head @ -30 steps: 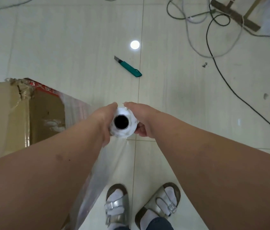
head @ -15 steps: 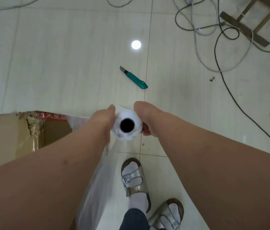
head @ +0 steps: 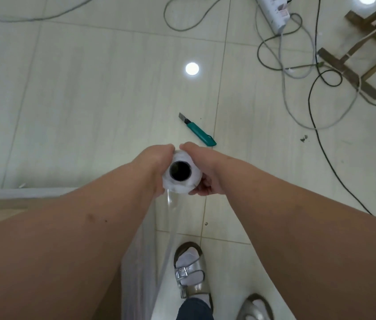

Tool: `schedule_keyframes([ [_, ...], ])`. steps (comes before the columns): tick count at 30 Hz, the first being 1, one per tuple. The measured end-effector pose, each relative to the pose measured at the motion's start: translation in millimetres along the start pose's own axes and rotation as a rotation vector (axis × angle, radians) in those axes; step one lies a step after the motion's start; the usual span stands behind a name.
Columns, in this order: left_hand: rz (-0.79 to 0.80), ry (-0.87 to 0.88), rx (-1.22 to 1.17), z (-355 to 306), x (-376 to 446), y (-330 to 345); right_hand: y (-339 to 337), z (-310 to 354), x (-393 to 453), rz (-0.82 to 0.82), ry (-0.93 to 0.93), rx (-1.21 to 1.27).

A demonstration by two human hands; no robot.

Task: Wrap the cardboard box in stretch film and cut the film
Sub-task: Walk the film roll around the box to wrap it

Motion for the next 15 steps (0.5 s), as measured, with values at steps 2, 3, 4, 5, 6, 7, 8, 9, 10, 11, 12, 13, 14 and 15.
schedule_keyframes([
  [2,-0.067,0.092,0.005,-17,9,-16,1,9,6,0.003,0.008,-0.037],
  [3,-0.119,0.126,0.003,-24,14,-27,-1,14,10,-0.015,0.006,-0.065],
  [4,-0.165,0.133,-0.027,-27,21,-37,-4,19,12,-0.044,-0.001,-0.090],
  [5,-0.204,0.118,-0.050,-26,28,-46,-7,26,14,-0.074,-0.011,-0.104],
  [6,-0.204,0.083,-0.100,-21,33,-50,-9,33,16,-0.094,-0.024,-0.111],
  [7,-0.181,0.015,-0.153,-13,37,-50,-8,40,18,-0.099,-0.036,-0.116],
  [8,-0.130,-0.059,-0.209,-4,40,-46,-6,45,20,-0.097,-0.038,-0.123],
  [9,-0.068,-0.126,-0.242,3,39,-40,-3,48,22,-0.086,-0.034,-0.132],
  [10,-0.010,-0.167,-0.252,6,39,-33,0,52,24,-0.068,-0.029,-0.140],
  [11,0.018,-0.182,-0.251,7,41,-29,3,56,26,-0.054,-0.028,-0.150],
  [12,0.033,-0.191,-0.272,6,44,-25,4,58,30,-0.046,-0.030,-0.167],
  [13,0.024,-0.185,-0.289,3,45,-23,4,61,33,-0.038,-0.034,-0.195],
  [14,0.003,-0.156,-0.294,-5,44,-24,5,66,34,-0.027,-0.039,-0.223],
  [15,-0.032,-0.119,-0.289,-13,45,-28,5,71,35,-0.014,-0.040,-0.237],
])
Point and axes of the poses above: each hand's wrist, its own x-axis towards the middle knuckle, its own y-axis out of the palm, z = x × y, the point moved 10 cm from there along x, towards the middle knuckle, and after that the axes turned 3 degrees about -x, right-handed, at the moved point
